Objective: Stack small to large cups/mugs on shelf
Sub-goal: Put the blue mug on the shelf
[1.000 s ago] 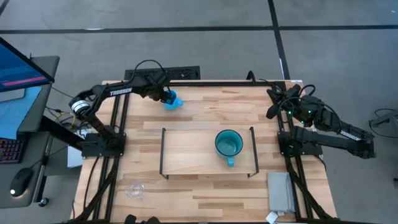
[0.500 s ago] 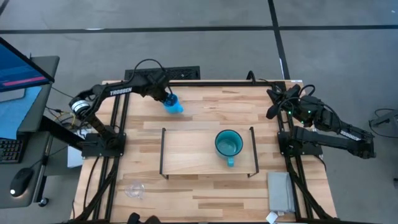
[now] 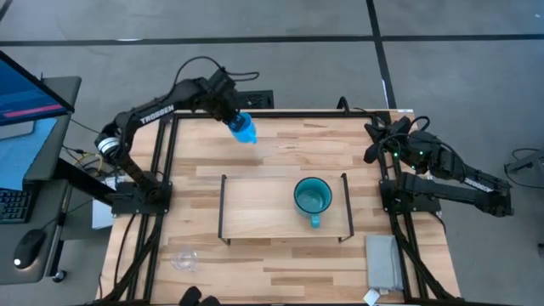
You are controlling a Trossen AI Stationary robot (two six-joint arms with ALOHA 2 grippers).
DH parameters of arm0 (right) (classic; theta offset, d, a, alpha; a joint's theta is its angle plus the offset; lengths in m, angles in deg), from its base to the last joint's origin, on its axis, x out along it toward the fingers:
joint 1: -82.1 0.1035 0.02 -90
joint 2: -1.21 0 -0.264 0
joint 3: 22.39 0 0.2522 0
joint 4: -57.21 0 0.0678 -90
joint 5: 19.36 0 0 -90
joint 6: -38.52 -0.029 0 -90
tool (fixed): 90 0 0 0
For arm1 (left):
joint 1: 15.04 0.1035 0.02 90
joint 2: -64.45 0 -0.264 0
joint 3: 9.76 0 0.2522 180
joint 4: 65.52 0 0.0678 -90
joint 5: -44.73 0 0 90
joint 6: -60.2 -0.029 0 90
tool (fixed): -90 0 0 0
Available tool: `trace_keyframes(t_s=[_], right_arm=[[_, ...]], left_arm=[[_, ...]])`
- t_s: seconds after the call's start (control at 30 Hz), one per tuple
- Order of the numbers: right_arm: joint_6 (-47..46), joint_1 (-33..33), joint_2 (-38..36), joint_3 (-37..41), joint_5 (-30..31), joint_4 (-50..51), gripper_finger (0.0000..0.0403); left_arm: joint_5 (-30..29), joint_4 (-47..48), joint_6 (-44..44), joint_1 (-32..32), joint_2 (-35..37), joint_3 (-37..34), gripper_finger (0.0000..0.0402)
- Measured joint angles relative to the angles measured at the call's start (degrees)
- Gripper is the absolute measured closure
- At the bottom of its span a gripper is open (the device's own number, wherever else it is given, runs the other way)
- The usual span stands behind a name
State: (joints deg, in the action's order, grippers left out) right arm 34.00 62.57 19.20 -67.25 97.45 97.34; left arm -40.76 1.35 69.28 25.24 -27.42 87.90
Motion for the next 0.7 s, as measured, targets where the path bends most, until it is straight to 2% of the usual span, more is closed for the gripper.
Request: trace_keyframes(t_s=[0.13, 0.33, 0.7], right_arm=[[0.34, 0.0, 0.01, 0.0, 0.02, 0.0, 0.0388], [0.48, 0.0, 0.01, 0.0, 0.02, 0.0, 0.0384], [0.47, 0.0, 0.01, 0.0, 0.02, 0.0, 0.0384]], left_arm=[[1.12, 7.35, -2.39, -2.32, 0.0, 7.4, 0.0401], [5.32, 10.4, -3.78, -7.19, 0.02, 15.74, 0.0401], [5.71, 10.59, -3.81, -17.66, 0.04, 18.12, 0.0401]])
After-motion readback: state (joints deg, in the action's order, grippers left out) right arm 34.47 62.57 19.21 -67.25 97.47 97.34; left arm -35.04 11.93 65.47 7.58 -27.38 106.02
